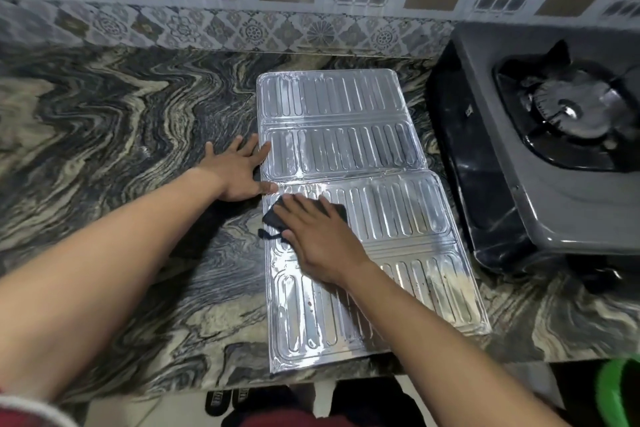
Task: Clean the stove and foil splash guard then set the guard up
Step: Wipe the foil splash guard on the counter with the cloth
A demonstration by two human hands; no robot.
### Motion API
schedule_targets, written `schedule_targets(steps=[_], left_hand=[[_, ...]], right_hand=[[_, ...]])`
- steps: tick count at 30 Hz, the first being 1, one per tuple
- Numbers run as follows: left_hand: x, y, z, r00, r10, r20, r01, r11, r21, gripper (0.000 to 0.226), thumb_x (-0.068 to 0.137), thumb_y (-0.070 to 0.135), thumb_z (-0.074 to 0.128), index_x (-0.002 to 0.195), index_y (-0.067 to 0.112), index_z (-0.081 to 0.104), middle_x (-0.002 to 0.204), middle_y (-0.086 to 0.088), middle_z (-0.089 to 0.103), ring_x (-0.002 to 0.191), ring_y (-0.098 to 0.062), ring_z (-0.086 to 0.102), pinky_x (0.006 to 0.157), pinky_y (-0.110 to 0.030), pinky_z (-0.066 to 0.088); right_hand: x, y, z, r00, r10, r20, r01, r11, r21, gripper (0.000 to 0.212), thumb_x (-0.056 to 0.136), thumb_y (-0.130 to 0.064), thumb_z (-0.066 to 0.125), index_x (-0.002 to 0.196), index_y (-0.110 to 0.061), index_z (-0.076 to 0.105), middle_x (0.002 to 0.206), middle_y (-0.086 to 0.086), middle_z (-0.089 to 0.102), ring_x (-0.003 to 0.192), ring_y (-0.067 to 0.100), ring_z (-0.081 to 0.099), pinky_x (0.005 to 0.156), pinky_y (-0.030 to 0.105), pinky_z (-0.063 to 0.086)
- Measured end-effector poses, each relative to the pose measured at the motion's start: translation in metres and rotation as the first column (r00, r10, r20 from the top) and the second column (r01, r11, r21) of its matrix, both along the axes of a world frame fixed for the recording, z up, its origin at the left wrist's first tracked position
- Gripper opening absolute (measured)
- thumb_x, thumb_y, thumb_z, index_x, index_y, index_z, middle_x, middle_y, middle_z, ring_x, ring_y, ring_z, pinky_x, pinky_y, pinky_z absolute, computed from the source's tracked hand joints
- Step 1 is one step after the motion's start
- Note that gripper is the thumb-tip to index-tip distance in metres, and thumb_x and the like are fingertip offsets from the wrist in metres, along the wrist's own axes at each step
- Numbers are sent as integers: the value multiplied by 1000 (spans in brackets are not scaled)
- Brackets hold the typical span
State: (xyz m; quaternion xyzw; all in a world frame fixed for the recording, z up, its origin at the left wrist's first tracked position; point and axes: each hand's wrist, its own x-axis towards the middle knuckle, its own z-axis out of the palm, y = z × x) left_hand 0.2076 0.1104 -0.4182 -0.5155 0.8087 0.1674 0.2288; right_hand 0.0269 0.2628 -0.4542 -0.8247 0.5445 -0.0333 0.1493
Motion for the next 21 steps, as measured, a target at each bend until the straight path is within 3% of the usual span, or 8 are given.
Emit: schedule_targets(steps=[5, 11, 16, 19, 21], left_hand=[[0, -1, -1, 1000, 3, -13, -3, 1000, 9, 97, 86, 80, 38, 155, 38, -15, 164, 7, -23, 153, -22, -14, 117, -66, -4], [0, -1, -1, 1000, -3, -25, 3, 1000, 1, 97, 86, 79, 38, 156, 37, -15, 164, 6, -23, 153, -23, -13, 117, -67, -3], [-1, -2, -1, 1000, -13, -15, 13, 1000, -6, 98, 85, 80, 36, 156, 36, -15, 165, 5, -22, 153, -24, -14, 117, -67, -3], [-1, -2, 0, 1000, -11, -16, 11, 1000, -4, 97, 86, 79, 36, 156, 35, -15, 165, 5, -21, 153, -25, -14, 118, -67, -3], [-1, -1, -1, 1000, -11, -17, 11, 1000, -2, 97, 86, 79, 37, 156, 35, -15, 165, 5, -21, 153, -25, -14, 117, -67, -2]], right_hand=[[-19, 18, 0, 999, 36, -2, -36, 999, 23, 53, 107, -43, 19, 158, -27, 16, 166, -2, 11, 153, 15, 5, 123, 43, 0], [-78, 27, 3, 948, -320, -5, 320, 947, 40, 54, 108, -40, 17, 159, -25, 7, 165, -3, 2, 153, 16, -3, 124, 47, 3], [-122, 22, -2, 774, -633, -17, 633, 774, 2, 55, 107, -39, 16, 158, -19, 12, 166, 3, 9, 153, 19, 3, 123, 47, 5], [-106, 17, 2, 674, -739, 7, 738, 673, -36, 53, 107, -33, 21, 156, -12, 19, 165, 8, 13, 153, 22, 6, 123, 49, 3], [-78, 19, 9, 695, -718, 49, 719, 693, -43, 46, 106, -23, 31, 149, -5, 32, 163, 13, 19, 152, 28, 14, 123, 53, 7]])
